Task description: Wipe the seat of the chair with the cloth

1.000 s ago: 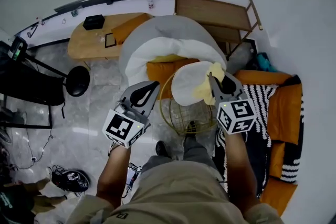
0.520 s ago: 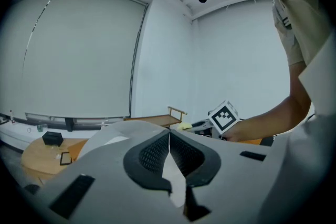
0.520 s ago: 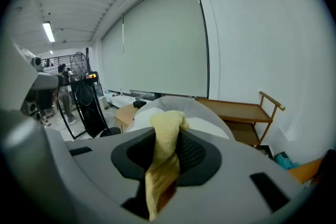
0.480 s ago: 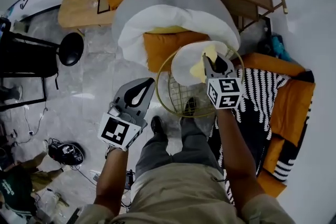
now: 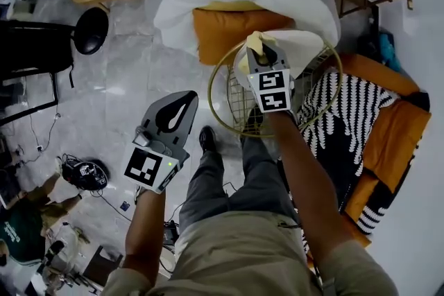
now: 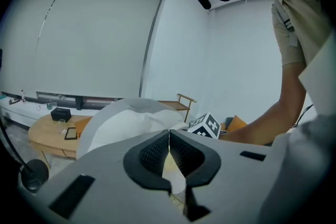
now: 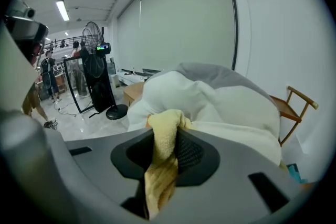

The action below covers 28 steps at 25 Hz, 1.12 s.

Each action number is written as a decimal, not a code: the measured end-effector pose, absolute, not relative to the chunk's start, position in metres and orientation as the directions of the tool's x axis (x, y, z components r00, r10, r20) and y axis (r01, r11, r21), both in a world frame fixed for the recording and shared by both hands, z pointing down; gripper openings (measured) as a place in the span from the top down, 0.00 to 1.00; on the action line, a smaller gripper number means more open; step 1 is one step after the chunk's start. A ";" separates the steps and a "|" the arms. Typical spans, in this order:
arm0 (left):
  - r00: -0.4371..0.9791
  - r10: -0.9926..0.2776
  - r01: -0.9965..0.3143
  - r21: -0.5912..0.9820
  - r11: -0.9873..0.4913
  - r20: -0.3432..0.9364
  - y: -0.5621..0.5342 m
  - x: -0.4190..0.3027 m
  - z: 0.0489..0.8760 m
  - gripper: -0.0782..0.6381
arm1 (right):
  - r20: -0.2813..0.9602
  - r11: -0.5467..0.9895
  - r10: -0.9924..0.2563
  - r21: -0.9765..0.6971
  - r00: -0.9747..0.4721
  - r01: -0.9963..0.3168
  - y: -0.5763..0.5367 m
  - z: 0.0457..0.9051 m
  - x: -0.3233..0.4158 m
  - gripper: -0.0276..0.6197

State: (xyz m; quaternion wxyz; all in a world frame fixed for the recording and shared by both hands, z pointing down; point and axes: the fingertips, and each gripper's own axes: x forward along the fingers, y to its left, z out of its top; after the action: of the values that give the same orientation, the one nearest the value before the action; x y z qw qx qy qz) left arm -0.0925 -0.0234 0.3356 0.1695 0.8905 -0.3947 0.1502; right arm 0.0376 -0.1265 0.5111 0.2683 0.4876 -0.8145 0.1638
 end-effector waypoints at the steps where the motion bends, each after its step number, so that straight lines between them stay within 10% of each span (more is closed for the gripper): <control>1: 0.644 -0.654 -0.754 0.186 -0.630 0.398 -0.025 -0.091 0.337 0.86 | 0.596 0.470 -0.708 -0.005 -0.380 -0.883 -0.127 0.512 0.039 0.82; 15: 0.689 -0.589 -0.707 0.211 -0.675 0.423 -0.035 -0.053 0.350 0.86 | 0.674 0.030 -0.738 0.043 0.007 -0.999 -0.118 0.547 0.291 0.82; 28: 0.674 -0.624 -0.728 0.208 -0.653 0.395 -0.032 -0.070 0.347 0.86 | 0.637 0.298 -0.714 -0.098 -0.290 -0.949 -0.125 0.552 0.106 0.82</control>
State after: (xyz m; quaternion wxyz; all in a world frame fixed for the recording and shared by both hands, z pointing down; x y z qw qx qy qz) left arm -0.0697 -0.0316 0.3467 0.1770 0.8975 -0.3767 0.1460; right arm 0.1064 -0.1251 0.5517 0.2468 0.5422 -0.7669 0.2387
